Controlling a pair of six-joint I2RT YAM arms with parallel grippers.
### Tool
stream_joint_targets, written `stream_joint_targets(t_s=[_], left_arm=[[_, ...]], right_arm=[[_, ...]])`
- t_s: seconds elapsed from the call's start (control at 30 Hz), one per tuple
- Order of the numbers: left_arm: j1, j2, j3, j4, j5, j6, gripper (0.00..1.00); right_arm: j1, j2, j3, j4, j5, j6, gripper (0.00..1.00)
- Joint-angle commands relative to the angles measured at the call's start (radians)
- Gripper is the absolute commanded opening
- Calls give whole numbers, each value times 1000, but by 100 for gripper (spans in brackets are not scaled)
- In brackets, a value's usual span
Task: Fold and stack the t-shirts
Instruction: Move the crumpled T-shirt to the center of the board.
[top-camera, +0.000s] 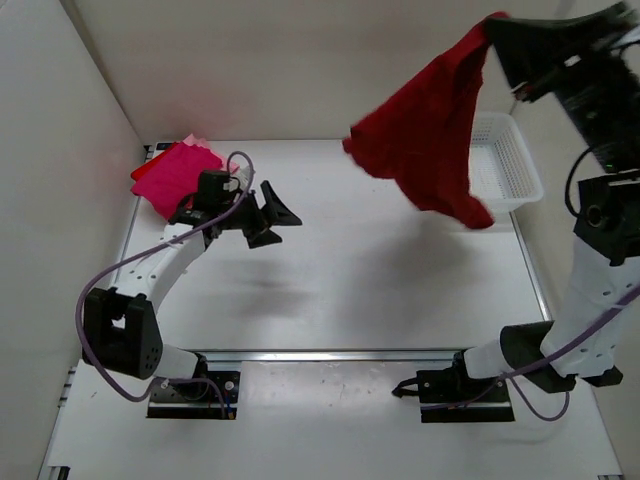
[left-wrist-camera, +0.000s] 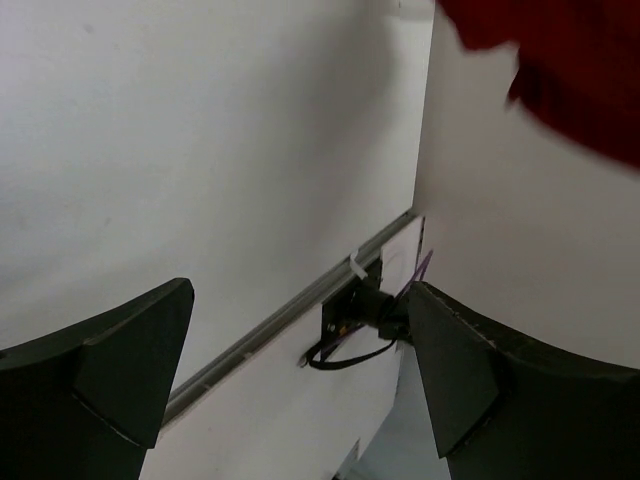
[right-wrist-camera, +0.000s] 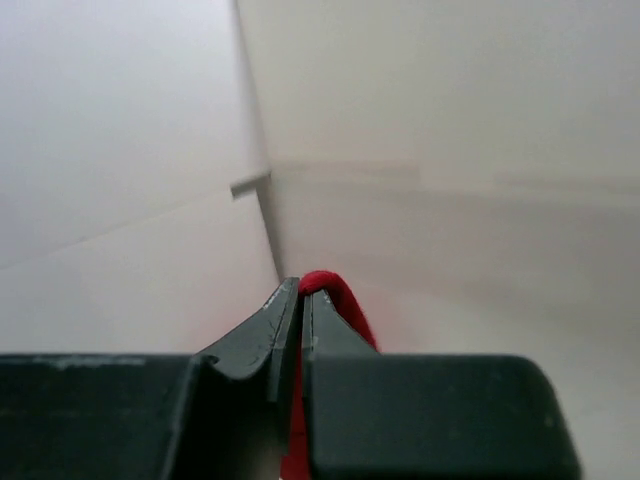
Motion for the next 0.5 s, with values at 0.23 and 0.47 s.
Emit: stream_joint_targets(t_s=[0.23,0.47], left_arm=[[190,22,173,-117,-82,42,98],[229,5,81,-68,-63,71,98]], right_arm=[[-388,51,-23,590,-564,640,0],[40,199,-66,-20,-236,132,0]])
